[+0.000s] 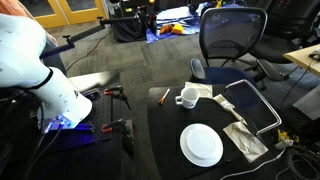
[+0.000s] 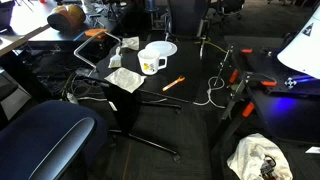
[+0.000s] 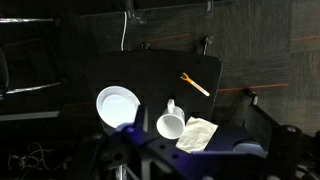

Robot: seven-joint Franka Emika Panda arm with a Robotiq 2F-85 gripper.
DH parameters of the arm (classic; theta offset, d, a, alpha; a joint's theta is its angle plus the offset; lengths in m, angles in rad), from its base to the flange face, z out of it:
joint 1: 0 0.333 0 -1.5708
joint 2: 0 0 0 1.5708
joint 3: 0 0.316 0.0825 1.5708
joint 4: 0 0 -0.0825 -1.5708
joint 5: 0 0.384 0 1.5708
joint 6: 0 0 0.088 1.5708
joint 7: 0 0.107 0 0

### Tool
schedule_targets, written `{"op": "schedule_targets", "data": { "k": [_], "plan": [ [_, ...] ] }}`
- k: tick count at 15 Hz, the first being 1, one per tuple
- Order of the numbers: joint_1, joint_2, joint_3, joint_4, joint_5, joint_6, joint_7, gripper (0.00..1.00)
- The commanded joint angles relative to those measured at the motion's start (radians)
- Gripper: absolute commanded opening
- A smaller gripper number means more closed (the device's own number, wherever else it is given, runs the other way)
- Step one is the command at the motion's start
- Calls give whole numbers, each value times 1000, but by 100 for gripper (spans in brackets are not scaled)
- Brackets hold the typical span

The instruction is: Put the orange marker in the mug

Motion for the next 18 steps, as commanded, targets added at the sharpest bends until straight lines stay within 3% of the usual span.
{"op": "schedule_targets", "data": {
  "k": [1, 6, 10, 18],
  "plan": [
    [15, 4, -11, 2, -8, -2, 8, 100],
    [15, 4, -11, 2, -8, -2, 8, 100],
    [44, 2, -32, -45, -10, 71, -61, 100],
    [106, 43, -95, -228, -16, 354, -276, 100]
  ]
}}
